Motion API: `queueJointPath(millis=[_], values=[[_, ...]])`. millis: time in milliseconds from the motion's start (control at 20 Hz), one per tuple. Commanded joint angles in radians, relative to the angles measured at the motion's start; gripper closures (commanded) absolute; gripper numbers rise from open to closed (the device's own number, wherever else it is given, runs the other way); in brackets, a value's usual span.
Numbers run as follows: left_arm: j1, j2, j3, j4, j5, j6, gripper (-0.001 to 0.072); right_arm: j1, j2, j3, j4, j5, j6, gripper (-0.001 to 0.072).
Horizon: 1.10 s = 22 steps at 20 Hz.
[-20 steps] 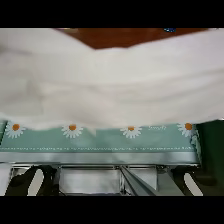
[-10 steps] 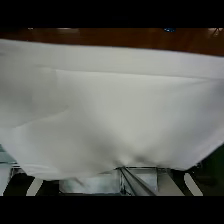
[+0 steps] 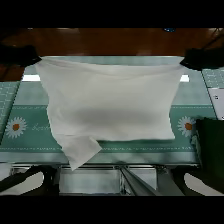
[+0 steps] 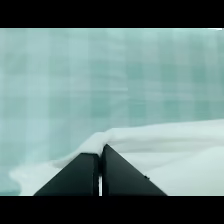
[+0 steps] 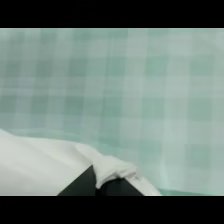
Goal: Fold the shirts.
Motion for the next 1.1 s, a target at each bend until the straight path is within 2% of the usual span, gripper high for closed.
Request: queueJointPath(millis=[0, 250, 300, 400, 450, 600, 800, 950, 1050], values=[[-0.001, -0.281, 0.15, -0.033, 0.046, 0.004, 0.0691, 0.001, -0.291, 0.126, 0.031, -0.105, -0.014, 0.0692], [-0.002, -0.533, 0.365, -0.032, 0.025, -0.109, 0.069, 0.0, -0.574, 0.366, 0.031, -0.107, 0.022, 0.0692], [-0.001, -0.558, 0.382, -0.033, -0.004, -0.137, 0.0691, -0.001, -0.601, 0.389, 0.031, -0.106, 0.037, 0.0692], [0.001, -0.581, 0.402, -0.032, -0.078, -0.14, 0.069, -0.008, -0.624, 0.404, 0.027, -0.086, 0.046, 0.0691], [0.005, -0.576, 0.403, -0.033, -0.119, -0.116, 0.069, -0.015, -0.621, 0.404, 0.03, -0.063, 0.045, 0.0691], [0.027, -0.532, 0.402, -0.035, -0.266, 0.045, 0.069, -0.067, -0.578, 0.404, 0.037, 0.078, 0.014, 0.0692], [0.092, -0.43, 0.326, -0.092, -0.36, 0.064, 0.0691, -0.123, -0.554, 0.395, 0.031, 0.33, -0.085, 0.0692], [0.079, -0.398, 0.159, -0.093, -0.367, 0.091, 0.069, -0.118, -0.554, 0.323, 0.029, 0.302, -0.108, 0.0692], [0.064, -0.4, 0.05, -0.092, -0.322, 0.097, 0.069, -0.107, -0.555, 0.242, 0.031, 0.252, -0.108, 0.0691]])
